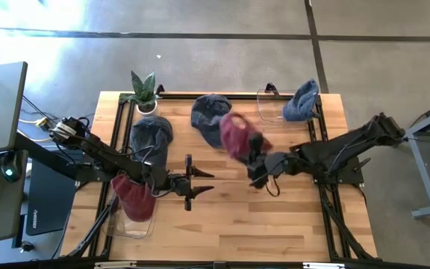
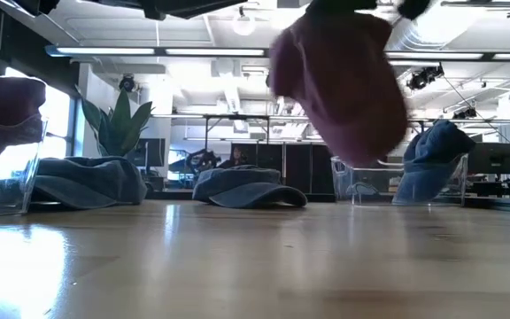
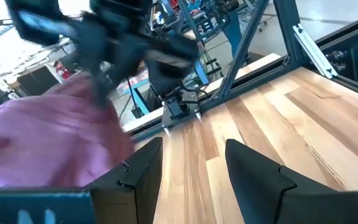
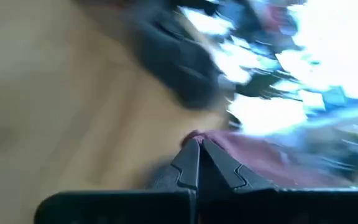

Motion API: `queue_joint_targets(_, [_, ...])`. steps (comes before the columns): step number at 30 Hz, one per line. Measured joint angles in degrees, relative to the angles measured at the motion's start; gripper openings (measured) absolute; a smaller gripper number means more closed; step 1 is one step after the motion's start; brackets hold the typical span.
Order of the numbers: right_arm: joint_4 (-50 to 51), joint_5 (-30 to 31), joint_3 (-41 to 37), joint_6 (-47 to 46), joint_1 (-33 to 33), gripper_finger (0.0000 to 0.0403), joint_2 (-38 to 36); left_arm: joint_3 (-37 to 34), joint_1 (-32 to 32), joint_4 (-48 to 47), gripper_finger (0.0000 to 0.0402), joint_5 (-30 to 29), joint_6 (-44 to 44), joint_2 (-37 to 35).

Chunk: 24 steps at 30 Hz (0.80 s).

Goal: Pick & Place hat
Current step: Put the red cap into the bottom transparent bin

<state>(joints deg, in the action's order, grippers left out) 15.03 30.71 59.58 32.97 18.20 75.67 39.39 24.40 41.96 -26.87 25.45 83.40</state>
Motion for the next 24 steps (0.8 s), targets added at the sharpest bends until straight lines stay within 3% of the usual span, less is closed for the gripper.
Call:
queue_joint_targets(4, [-1.53,-15.17,-7.37,-13.45,0.3,0.0,2.62,0.0,0.0,-1.29,0.017,2.95,-0.16,0.0])
queue_joint_targets(6, [-7.46,-19.89,-13.12,-19.53,1.31,0.0,4.62,-0.02,0.01,-2.22,0.017,5.83,-0.19,0.02])
queue_joint_targets(10, [-25.8,-23.98,-24.01,-26.48,4.64,0.0005,10.38,-0.02,0.0,-2.64,0.017,12.12,-0.19,0.02])
queue_joint_targets(14, [-35.23,-20.95,-28.27,-31.18,6.81,0.0026,14.68,-0.02,0.0,-2.65,0.017,15.55,-0.26,0.02])
queue_joint_targets(17, [-30.37,-19.95,-26.35,-34.38,7.08,0.0061,14.85,-0.02,-0.04,-2.84,0.017,15.74,-1.34,0.02])
queue_joint_targets(24, [-3.17,-22.19,-11.74,-42.86,6.35,0.0173,11.53,-0.02,-3.41,-4.54,0.017,15.61,-8.25,0.58])
